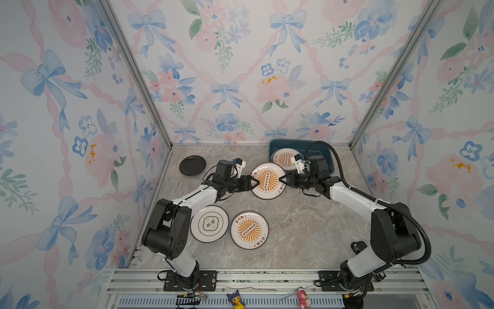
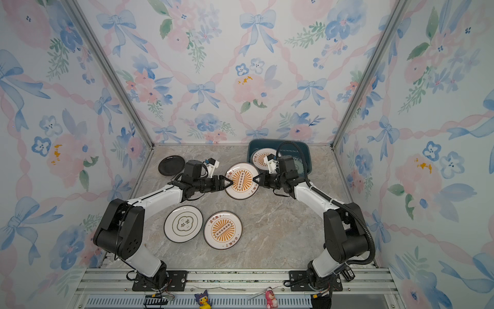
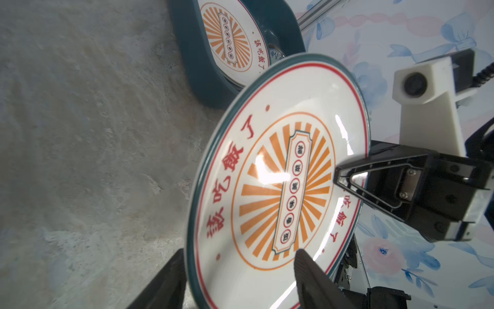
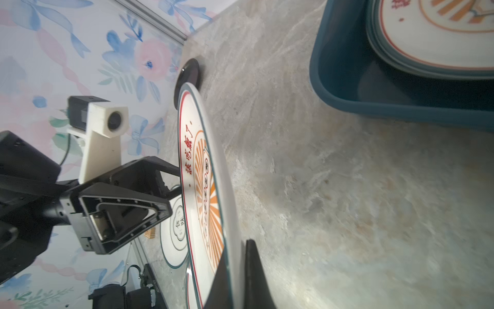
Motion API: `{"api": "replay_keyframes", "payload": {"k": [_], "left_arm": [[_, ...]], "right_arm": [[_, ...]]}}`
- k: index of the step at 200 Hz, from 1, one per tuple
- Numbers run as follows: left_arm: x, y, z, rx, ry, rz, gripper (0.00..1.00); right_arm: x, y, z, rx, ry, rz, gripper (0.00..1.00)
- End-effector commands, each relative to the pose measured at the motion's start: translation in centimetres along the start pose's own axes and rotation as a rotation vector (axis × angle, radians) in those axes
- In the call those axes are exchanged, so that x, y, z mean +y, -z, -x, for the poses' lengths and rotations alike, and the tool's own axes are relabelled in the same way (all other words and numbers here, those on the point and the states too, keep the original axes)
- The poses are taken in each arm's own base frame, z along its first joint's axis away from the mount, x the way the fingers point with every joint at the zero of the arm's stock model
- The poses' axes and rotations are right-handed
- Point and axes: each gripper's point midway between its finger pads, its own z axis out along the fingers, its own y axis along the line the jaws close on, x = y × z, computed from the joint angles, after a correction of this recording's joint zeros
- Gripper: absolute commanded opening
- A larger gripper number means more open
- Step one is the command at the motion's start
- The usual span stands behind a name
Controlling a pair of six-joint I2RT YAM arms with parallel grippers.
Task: Place the plates into the plastic bin on the countertop
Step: 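Lower the sunburst plate into the bin with the right gripper while the left withdraws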
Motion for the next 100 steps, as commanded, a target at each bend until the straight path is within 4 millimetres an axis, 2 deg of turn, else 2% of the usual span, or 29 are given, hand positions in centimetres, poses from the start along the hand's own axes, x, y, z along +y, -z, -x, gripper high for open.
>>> {"api": "replay_keyframes", "payload": {"k": [1, 4, 9, 39, 75, 81, 100], "left_arm": [[-0.7, 1.2, 1.0, -0.03, -0.048, 0.04, 0.93], [-0.6, 1.3, 0.9, -0.031, -0.05, 0.048, 0.97], [-0.5, 1.5, 1.0, -0.034, -0.059, 0.06, 0.98], [0.8, 3.0, 1.2, -0.067, -0.102, 0.175, 0.98], [1.8, 5.3, 1.9, -0.137, -0.131, 0.278, 0.98], [1.9, 5.6, 2.0, -0.144, -0.13, 0.285, 0.98], [2.5, 6.3, 2.2, -0.153, -0.119, 0.308, 0.98]], "right_arm": [[-2.5, 1.8, -1.6, 0.09, 0.027, -0.202, 0.0], [-2.4, 2.0, -1.3, 0.087, 0.032, -0.21, 0.0], [-2.3, 2.3, -0.8, 0.08, 0.035, -0.222, 0.0], [-2.7, 4.5, 2.8, 0.019, 0.03, -0.295, 0.0], [-4.4, 7.4, 8.5, -0.101, -0.038, -0.317, 0.0], [-5.6, 7.2, 9.3, -0.104, -0.067, -0.324, 0.0], [-7.4, 8.0, 12.0, -0.161, -0.132, -0.311, 0.0]]}}
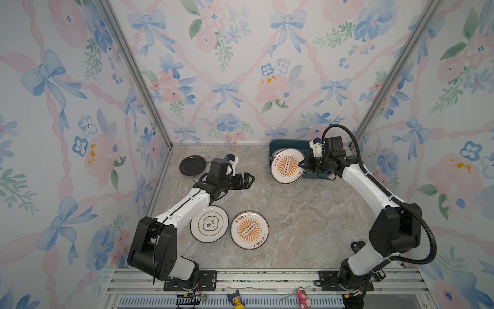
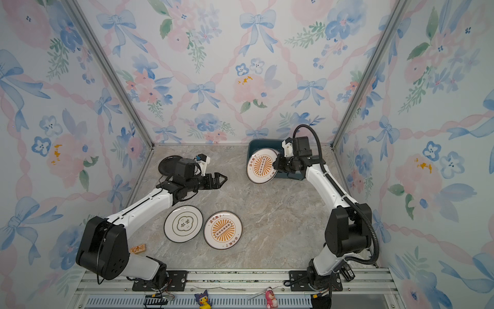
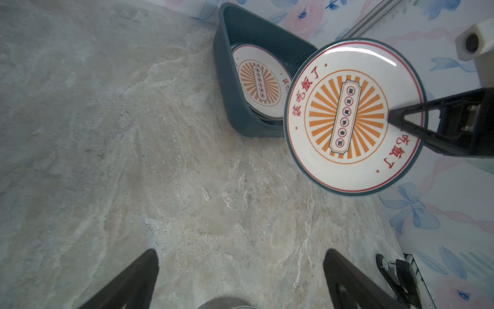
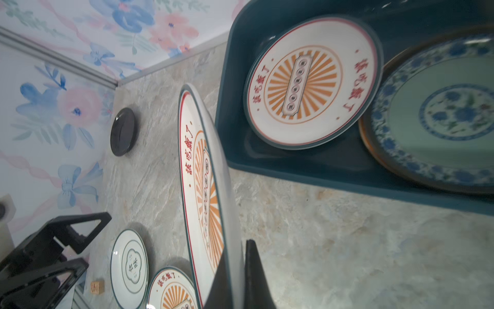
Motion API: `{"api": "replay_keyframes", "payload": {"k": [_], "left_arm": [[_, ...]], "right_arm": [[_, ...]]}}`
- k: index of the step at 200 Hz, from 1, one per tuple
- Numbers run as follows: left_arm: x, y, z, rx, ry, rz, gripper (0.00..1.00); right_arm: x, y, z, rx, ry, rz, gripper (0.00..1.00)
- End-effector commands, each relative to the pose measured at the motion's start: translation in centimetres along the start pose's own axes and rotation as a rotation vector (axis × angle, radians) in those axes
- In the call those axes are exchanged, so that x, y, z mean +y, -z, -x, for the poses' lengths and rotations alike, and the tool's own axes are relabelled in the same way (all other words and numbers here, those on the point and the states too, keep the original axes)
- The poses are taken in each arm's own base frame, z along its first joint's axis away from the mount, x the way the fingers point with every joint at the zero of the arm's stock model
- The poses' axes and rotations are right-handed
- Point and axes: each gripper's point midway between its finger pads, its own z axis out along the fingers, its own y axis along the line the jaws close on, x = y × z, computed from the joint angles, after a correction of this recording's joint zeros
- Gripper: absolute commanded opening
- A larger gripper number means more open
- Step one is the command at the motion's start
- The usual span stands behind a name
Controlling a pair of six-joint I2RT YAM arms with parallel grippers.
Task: Place the plates into the plastic bin on the countertop
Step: 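Lower the sunburst plate into the bin with the right gripper while the left withdraws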
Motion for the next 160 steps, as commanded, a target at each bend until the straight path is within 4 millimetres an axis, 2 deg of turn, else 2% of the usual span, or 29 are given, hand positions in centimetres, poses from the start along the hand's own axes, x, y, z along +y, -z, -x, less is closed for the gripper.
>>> {"api": "replay_keyframes", "payload": {"k": [1, 27, 59, 105, 160], "left_arm": [[2.4, 0.6, -0.7, 0.009, -0.006, 0.094, 0.98], [3.1, 1.1, -0.5, -0.004, 0.006, 0.111, 0.98], [3.2, 1.4, -0.2, -0.015, 0.011, 0.115, 0.98], [3.7, 1.6, -0.3, -0.02, 0.027, 0.132, 0.98], [4.3, 1.5, -0.5, -0.016, 0.045, 0.142, 0.98]], "right_arm": [[-2.7, -0.4, 2.8, -0.023, -0.099, -0.012, 0.0], [-5.3, -1.3, 5.9, -0.062, -0.187, -0.008, 0.0], [-6.8, -3.4, 7.6, -0.067, -0.236, -0.011, 0.0], [-8.5, -7.4, 7.9, -0.046, -0.31, 0.008, 0.0], [-10.1, -10.9, 7.4, -0.017, -0.388, 0.03, 0.0]]}}
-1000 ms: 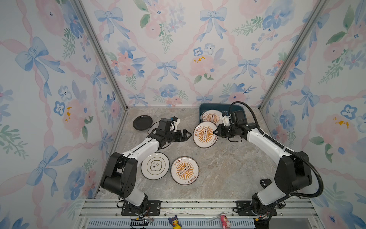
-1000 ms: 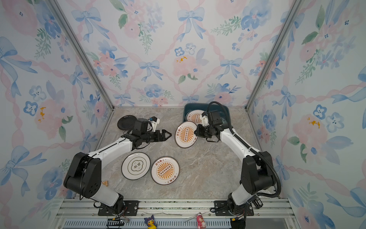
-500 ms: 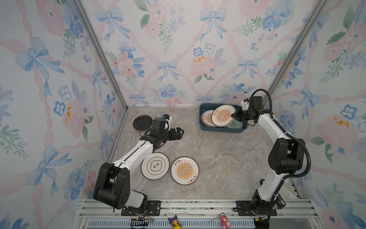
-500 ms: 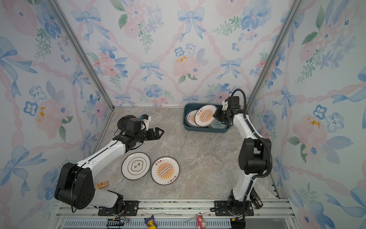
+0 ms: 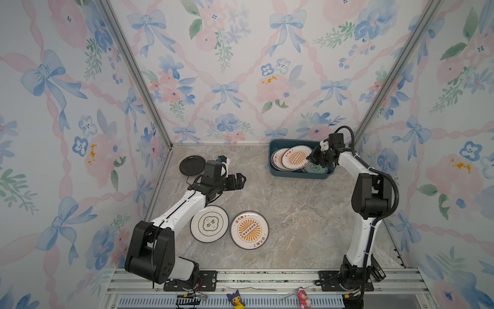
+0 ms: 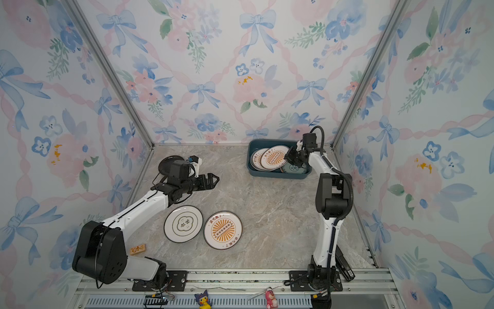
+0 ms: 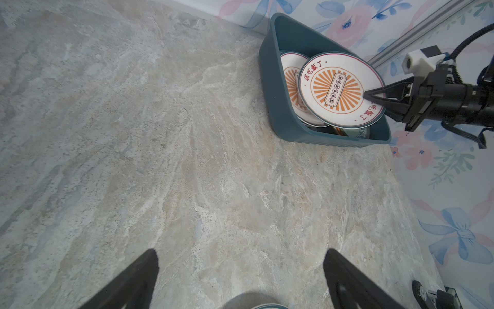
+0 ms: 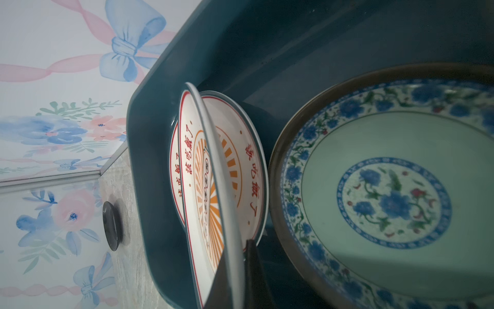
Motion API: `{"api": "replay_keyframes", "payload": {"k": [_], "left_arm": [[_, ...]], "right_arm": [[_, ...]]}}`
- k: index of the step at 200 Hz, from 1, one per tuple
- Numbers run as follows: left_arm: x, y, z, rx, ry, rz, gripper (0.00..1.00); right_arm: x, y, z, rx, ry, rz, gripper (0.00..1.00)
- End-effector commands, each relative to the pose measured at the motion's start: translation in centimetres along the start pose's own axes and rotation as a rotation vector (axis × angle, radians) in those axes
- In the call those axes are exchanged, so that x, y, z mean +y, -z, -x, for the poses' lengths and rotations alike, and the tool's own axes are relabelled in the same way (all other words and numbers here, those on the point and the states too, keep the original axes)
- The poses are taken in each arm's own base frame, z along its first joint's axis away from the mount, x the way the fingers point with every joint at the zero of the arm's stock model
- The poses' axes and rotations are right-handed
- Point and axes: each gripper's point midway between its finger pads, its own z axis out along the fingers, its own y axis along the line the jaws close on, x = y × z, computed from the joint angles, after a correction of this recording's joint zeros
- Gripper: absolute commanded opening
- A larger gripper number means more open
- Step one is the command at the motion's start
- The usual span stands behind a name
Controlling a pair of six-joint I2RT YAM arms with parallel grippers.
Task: Place the plates into the plastic bin on the countertop
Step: 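Lower the sunburst plate into the bin with the right gripper while the left withdraws, then release the sunburst plate with the right gripper while the left reaches the black plate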
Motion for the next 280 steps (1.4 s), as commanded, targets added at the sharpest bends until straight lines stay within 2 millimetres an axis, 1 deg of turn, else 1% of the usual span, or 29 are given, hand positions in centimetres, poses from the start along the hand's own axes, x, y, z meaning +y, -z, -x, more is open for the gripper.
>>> {"api": "replay_keyframes", "payload": {"k": [1, 35, 75, 123, 158, 188, 232, 280], "left_arm": [[0.4, 0.4, -0.1, -0.006, 0.005, 0.013, 0.98], [0.5, 0.1, -0.3, 0.004, 0.01, 0.011, 0.98], [0.6, -0.1, -0.4, 0.011, 0.013, 0.012, 0.98], [0.8, -0.4, -0.6, 0.019, 0.017, 0.015, 0.98], [0.8, -0.4, -0.7, 0.022, 0.017, 0.015, 0.98], [0.9, -0.5, -0.7, 0.025, 0.018, 0.017, 0.98], [1.0, -0.5, -0.6, 0.021, 0.019, 0.02, 0.98], [1.0, -0.5, -0.7, 0.024, 0.02, 0.02, 0.98]], "right_arm": [[2.1, -0.6, 1.1, -0.019, -0.007, 0.079, 0.0], [1.4, -2.0, 0.8, -0.003, -0.02, 0.065, 0.0], [1.0, -3.5, 0.1, 0.019, -0.028, 0.054, 0.0], [0.5, -5.1, -0.8, 0.042, -0.029, 0.032, 0.11], [0.2, -5.8, -0.9, 0.048, -0.031, 0.018, 0.18], [-0.1, -6.5, -1.5, 0.063, -0.024, 0.0, 0.25], [-0.8, -7.0, -2.0, 0.071, -0.023, -0.025, 0.39], [-1.7, -6.7, -2.1, 0.071, 0.003, -0.086, 0.51]]}}
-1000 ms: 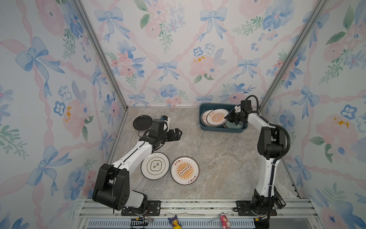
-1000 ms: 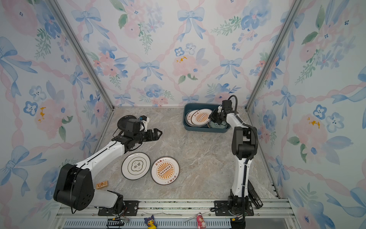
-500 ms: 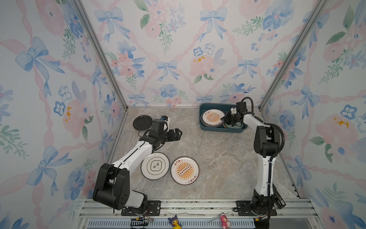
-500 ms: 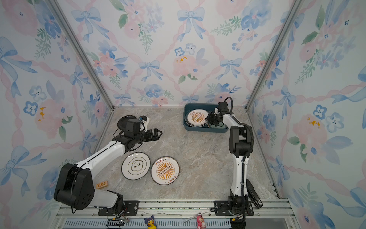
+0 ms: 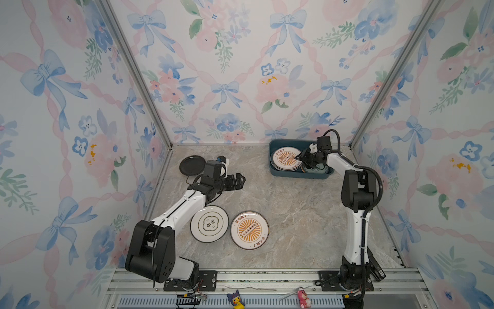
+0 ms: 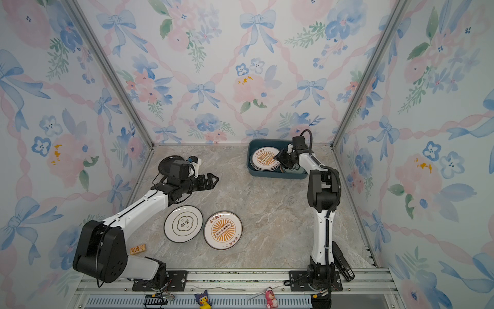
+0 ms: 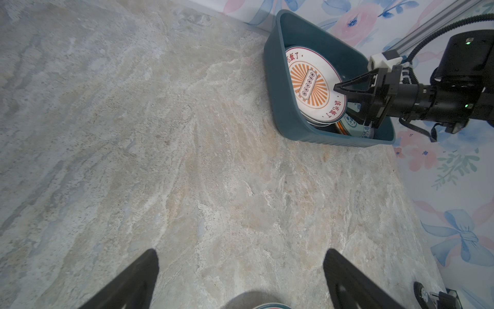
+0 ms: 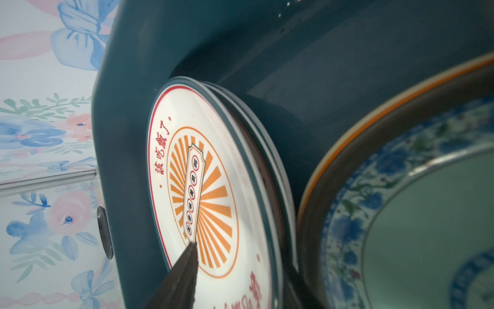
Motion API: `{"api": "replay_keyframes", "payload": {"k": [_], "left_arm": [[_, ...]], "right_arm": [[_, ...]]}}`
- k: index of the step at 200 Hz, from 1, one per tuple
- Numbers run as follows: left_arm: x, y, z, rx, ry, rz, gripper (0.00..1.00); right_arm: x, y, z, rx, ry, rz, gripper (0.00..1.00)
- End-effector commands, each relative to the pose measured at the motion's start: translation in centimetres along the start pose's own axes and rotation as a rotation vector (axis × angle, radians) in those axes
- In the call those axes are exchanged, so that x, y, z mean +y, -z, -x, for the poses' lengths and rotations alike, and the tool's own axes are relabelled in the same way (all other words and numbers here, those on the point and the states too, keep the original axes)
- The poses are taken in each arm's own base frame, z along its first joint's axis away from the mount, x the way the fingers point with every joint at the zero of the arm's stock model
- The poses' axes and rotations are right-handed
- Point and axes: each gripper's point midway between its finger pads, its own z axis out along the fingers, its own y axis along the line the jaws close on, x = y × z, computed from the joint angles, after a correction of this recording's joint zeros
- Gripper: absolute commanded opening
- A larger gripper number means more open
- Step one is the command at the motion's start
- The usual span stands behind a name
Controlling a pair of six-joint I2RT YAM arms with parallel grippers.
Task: Place the plates into the plastic bin on the countertop
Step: 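Release the sunburst plate with the right gripper while the left reaches the black plate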
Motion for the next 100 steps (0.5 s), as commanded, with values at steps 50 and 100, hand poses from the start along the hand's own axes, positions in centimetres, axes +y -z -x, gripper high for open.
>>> {"api": "replay_keyframes", "payload": {"k": [50, 100], "left_arm": [[0.8, -0.2, -0.4, 0.009, 0.008, 0.022, 0.98], [2.4, 0.1, 0.0, -0.013, 0.044, 0.067, 0.98]], "right_arm": [[-2.5, 0.6, -0.7, 0.013, 0.07, -0.194, 0.58], [-2.7, 1.2, -0.6, 0.014, 0.096, -0.238, 0.59]]}}
